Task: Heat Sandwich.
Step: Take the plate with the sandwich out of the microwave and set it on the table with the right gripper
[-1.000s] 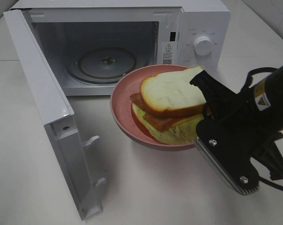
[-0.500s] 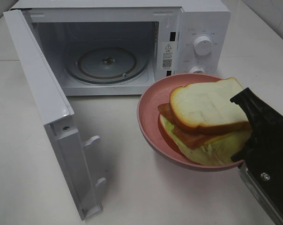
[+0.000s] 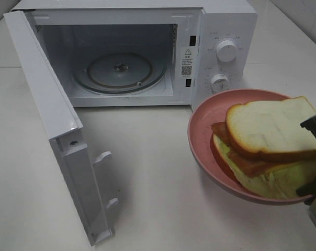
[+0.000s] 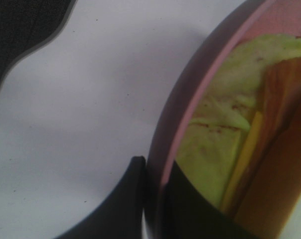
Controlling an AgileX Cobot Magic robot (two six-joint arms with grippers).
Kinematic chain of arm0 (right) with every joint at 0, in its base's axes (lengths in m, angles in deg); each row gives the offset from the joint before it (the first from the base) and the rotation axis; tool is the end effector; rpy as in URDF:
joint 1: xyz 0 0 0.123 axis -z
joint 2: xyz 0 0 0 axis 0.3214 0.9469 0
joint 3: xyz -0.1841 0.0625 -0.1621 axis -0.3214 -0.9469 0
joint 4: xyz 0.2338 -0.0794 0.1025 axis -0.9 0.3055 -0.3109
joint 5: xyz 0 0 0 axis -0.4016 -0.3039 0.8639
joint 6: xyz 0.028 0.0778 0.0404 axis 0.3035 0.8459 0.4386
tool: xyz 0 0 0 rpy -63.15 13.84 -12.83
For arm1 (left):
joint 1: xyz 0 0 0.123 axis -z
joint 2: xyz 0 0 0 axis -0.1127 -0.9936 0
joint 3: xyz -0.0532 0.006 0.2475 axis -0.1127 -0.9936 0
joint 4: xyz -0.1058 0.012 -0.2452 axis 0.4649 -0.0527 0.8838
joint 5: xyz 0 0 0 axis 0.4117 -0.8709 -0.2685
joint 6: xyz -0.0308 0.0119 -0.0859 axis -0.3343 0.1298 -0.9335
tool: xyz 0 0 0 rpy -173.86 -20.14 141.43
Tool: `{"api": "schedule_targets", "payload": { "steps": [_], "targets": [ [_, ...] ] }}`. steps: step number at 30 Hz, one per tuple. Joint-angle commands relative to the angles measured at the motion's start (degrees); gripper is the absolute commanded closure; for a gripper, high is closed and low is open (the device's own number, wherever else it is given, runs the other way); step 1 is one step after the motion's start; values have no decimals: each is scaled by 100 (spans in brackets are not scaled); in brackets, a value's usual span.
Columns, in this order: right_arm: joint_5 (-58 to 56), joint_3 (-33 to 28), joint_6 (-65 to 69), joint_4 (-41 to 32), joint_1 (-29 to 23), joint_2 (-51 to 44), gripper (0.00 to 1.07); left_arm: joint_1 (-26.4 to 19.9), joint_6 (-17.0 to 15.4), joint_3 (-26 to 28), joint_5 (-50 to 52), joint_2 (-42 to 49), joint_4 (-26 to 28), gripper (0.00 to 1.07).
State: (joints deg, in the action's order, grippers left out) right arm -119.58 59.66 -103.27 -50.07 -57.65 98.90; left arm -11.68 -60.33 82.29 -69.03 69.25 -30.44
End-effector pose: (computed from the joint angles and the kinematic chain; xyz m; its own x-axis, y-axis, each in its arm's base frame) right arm 0.1445 0.0972 0.1860 0.4802 -0.8732 0.0832 -0.7173 -0.4455 -0.5357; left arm 0.0428 -0.0025 0.2849 -0.4398 -0.0032 -0.8981 -0.0126 0.9999 0.0026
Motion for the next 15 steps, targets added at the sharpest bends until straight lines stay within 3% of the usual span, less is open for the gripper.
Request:
{"api": "schedule_targets", "payload": {
  "steps": [1, 7, 15],
  "targets": [
    [-63, -74, 372, 97, -6, -166, 107, -23, -23, -17, 46, 160, 46, 9],
    [-258, -86, 1089, 321, -6, -166, 107, -23, -23, -17, 46, 160, 46, 9],
    [-435, -86, 2584, 1169, -6, -166, 107, -23, -23, -17, 46, 160, 46, 9]
  ]
}}
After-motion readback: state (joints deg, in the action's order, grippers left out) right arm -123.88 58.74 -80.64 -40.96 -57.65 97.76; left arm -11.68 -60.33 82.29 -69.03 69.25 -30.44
